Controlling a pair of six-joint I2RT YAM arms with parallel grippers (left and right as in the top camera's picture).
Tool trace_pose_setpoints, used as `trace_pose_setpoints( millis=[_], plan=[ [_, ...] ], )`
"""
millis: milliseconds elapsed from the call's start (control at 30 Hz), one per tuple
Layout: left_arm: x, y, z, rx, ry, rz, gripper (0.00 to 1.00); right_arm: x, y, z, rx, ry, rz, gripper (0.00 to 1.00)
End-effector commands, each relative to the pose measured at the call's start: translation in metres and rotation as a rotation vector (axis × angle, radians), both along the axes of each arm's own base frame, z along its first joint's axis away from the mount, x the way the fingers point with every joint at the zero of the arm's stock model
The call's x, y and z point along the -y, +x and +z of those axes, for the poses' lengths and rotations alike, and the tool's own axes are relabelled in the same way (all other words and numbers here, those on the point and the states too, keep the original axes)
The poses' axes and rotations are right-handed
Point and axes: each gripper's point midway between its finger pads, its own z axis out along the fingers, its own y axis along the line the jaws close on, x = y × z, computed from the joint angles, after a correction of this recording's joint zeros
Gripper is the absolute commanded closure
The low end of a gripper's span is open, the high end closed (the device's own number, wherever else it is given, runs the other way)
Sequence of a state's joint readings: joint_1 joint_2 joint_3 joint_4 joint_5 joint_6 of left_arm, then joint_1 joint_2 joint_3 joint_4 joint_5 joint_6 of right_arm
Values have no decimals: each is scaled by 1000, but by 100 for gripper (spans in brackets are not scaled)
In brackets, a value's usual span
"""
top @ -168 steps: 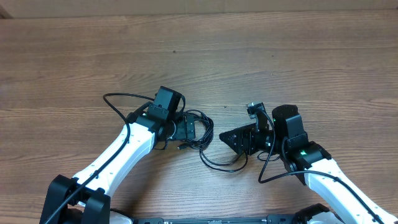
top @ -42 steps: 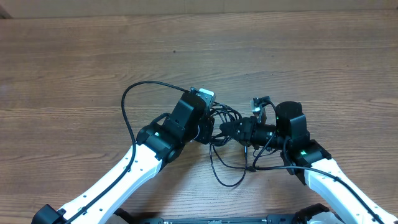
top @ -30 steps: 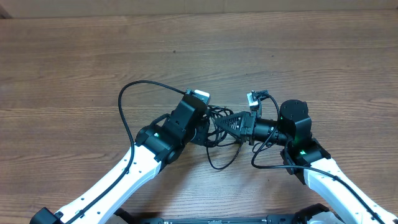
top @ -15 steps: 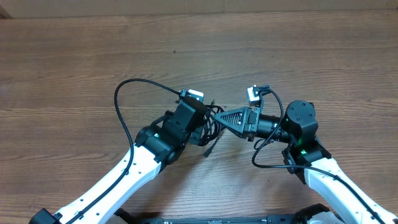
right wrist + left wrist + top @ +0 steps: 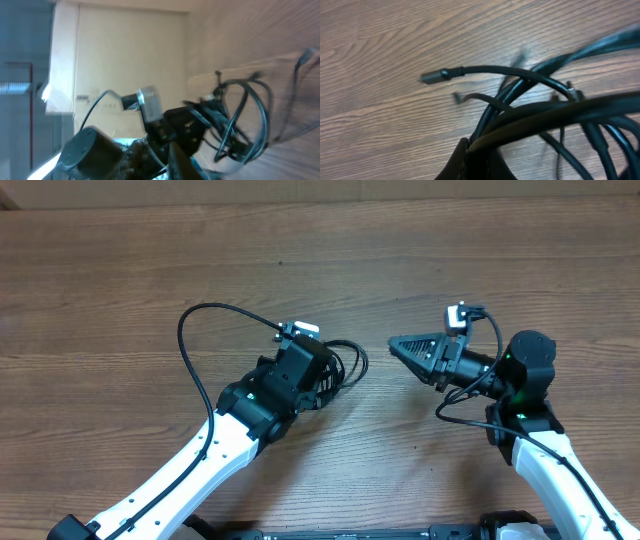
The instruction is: Untangle cables
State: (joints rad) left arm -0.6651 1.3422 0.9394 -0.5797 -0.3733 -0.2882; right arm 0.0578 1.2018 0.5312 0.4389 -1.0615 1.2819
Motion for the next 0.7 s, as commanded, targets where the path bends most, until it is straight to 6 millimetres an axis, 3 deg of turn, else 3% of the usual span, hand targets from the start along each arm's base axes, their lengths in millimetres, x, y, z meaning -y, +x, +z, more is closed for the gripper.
trace_pose_setpoints(
  millis=[0,233,467,667],
  plan=[
    [-7,5,5,30,18,32,96,8,-1,-11,9,-50,-7,73],
    [-6,7,7,40,4,46,96,3,-21,-49,-122,-120,49,59],
    [-5,10,10,54,-132,199,96,-27,-41,-54,-148,-138,142,57],
    [2,8,8,23,-337,389,96,-44,-42,-64,-160,-200,114,53]
  ],
)
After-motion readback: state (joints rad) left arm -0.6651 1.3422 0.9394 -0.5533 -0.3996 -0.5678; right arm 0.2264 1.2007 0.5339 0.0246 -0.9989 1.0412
